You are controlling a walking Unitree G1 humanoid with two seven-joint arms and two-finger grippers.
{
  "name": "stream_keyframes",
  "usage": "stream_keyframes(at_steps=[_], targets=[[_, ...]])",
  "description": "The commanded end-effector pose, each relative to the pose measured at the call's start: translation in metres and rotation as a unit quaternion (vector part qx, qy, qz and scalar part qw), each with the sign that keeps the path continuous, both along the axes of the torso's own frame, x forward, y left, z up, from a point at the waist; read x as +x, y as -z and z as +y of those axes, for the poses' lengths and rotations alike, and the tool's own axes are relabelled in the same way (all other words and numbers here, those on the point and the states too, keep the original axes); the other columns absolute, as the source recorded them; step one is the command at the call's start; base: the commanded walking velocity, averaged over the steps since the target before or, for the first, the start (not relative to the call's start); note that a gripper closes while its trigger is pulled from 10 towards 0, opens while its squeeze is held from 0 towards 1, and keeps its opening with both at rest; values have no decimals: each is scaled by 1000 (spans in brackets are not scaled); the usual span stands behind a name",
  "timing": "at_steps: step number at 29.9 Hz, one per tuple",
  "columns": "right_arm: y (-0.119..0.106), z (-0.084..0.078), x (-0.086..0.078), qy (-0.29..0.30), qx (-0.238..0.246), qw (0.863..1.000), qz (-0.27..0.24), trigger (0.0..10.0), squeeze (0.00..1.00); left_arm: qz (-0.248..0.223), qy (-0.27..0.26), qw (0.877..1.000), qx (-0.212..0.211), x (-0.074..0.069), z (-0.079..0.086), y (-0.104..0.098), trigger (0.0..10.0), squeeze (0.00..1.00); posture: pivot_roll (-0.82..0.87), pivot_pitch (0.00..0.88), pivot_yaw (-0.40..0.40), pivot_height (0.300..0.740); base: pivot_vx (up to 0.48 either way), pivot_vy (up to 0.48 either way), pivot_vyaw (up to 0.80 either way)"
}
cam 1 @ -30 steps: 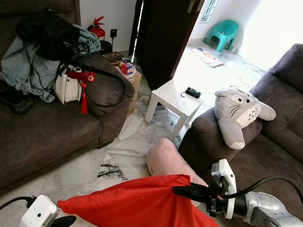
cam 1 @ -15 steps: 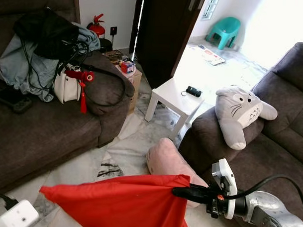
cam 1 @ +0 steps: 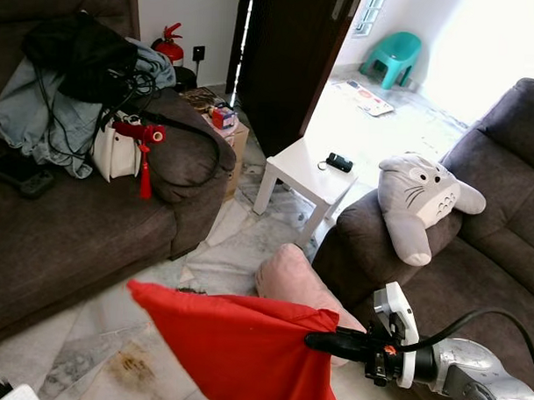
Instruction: Move the pillow to the sofa from floor
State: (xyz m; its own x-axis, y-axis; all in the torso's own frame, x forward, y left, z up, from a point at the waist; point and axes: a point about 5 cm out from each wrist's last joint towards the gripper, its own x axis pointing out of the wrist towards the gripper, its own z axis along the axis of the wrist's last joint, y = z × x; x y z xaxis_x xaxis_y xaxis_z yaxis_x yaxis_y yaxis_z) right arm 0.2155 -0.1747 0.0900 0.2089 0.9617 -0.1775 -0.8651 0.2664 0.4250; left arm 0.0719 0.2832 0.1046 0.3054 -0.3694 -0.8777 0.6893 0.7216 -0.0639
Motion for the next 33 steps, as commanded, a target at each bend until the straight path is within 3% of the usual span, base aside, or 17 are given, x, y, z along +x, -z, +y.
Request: stream_keyframes(at_steps=[1,4,8,11,13,15,16,19,20,22,24,25,28,31,32,33], targets=[[-16,-4,6,-22,14,999,-40,0,0,5,17,999,-37,-1,-8,-2,10000,0,327,49,-237,740,0,0,0],[-15,-5,5,-29,7,999,-41,0,0,-7,15,997,-69,5,-13,-5,10000,0,324,48,-238,740,0,0,0],[-15,-7,6,-27,6,999,-41,0,0,-59,-23,992,-105,20,-16,-11,10000,0,319,49,-239,740,0,0,0],[-14,-7,7,-24,2,999,-41,0,0,-184,-109,974,-70,44,-2,-16,10000,0,319,54,-239,740,0,0,0],[-13,-8,7,-23,1,999,-41,0,0,-228,-170,957,-48,53,8,-18,10000,0,319,57,-237,740,0,0,0],[-11,-7,7,-21,0,999,-41,0,0,-289,-271,918,-30,58,23,-24,10000,0,325,58,-240,740,0,0,0],[-10,-7,8,-20,-1,999,-40,0,0,-354,-349,868,1,61,37,-30,10000,0,328,61,-241,740,0,0,0],[-9,-6,9,-20,-2,999,-40,0,0,-404,-428,807,41,62,53,-34,10000,0,332,61,-244,740,0,0,0],[-9,-5,10,-20,-1,999,-40,0,0,-418,-482,768,57,61,63,-34,10000,0,335,60,-245,740,0,0,0],[-9,-4,11,-20,-1,999,-41,0,0,-424,-528,733,58,59,68,-30,10000,0,333,57,-247,740,0,0,0],[-9,-3,13,-21,0,999,-43,0,0,-426,-564,707,33,62,63,-24,10000,0,334,54,-250,740,0,0,0],[-10,-2,14,-21,1,999,-45,0,0,-434,-586,685,-14,70,52,-19,10000,0,334,52,-248,740,0,0,0],[-10,-2,15,-20,2,999,-48,0,0,-446,-601,658,-77,79,41,-16,10000,0,327,49,-254,740,0,0,0],[-10,-2,16,-21,1,999,-49,0,0,-435,-625,623,-177,90,31,-11,10000,0,325,46,-256,740,0,0,0],[-10,-2,16,-21,1,999,-49,0,0,-435,-625,623,-177,90,31,-11,10000,0,325,46,-256,740,0,0,0],[-10,-2,16,-22,0,999,-50,0,0,-427,-626,617,-209,95,27,-9,10000,0,324,45,-257,740,0,0,0]])
